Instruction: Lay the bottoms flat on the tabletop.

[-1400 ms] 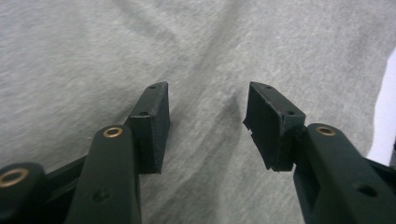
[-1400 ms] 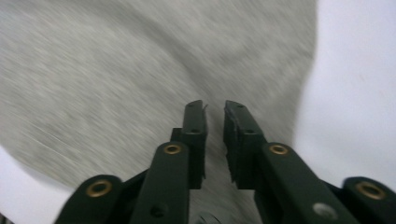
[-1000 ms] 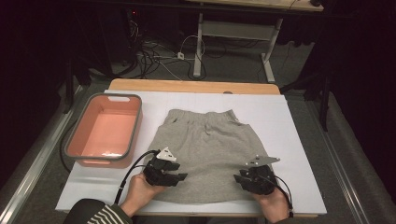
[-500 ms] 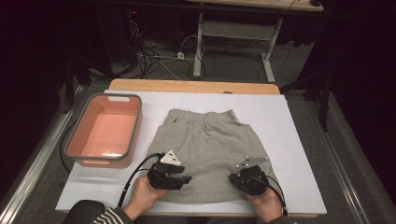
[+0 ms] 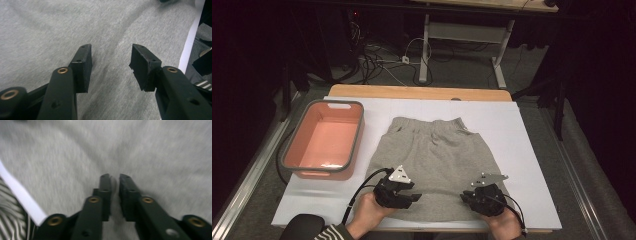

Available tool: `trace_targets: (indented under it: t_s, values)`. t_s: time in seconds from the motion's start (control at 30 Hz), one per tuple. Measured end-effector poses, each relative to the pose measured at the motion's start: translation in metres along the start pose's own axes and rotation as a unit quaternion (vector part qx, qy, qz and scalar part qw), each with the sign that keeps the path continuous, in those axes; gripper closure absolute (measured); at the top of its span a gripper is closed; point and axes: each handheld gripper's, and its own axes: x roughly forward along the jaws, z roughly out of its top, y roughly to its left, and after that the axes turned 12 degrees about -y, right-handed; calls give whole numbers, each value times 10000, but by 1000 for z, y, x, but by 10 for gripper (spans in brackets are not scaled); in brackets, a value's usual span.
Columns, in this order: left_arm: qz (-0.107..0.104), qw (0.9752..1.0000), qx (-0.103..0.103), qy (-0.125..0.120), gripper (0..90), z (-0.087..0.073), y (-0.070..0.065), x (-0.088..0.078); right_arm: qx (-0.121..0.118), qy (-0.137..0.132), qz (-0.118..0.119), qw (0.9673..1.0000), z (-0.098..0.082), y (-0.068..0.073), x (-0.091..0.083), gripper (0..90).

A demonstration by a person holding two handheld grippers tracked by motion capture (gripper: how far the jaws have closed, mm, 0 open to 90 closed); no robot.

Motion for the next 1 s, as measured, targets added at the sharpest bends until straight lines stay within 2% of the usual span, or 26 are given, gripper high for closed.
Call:
trace_targets:
  t_s: [0.07,0.13,0.27,0.37,0.4,0.43,0.53,0.63,0.7,0.77,0.83,0.97,1.0]
  values:
    - [78,10000,25,20,497,0,3,1,-84,-126,1,9999,7,4,2,762]
    - [182,9998,-76,27,498,0,10,0,-215,-177,96,9996,14,10,9,747]
    - [301,9991,-309,-19,498,-2,23,-2,-404,-27,300,9987,21,22,28,685]
    - [417,9986,-325,101,498,-4,27,0,-473,109,389,9981,24,25,41,674]
    - [426,9984,-335,162,498,-5,28,2,-517,108,402,9978,24,26,43,682]
    - [408,9985,-334,125,500,-6,29,2,-569,123,398,9975,24,28,43,713]
    - [339,9986,-374,138,504,-6,30,2,-628,157,565,9963,22,31,41,849]
    - [309,9988,-358,158,576,-7,31,1,-695,188,656,9952,18,36,38,885]
    - [285,9989,-314,196,666,-7,29,1,-713,227,625,9952,17,38,36,892]
    - [277,9990,-260,226,743,-8,26,1,-720,270,716,9945,17,38,34,897]
    - [134,9989,-386,243,807,-9,26,0,-737,312,748,9940,16,40,32,897]
    - [102,9986,-459,251,825,-10,25,-1,-737,293,842,9933,13,40,29,889]
    - [96,9985,-475,255,823,-10,25,-2,-717,273,898,9930,13,39,29,845]
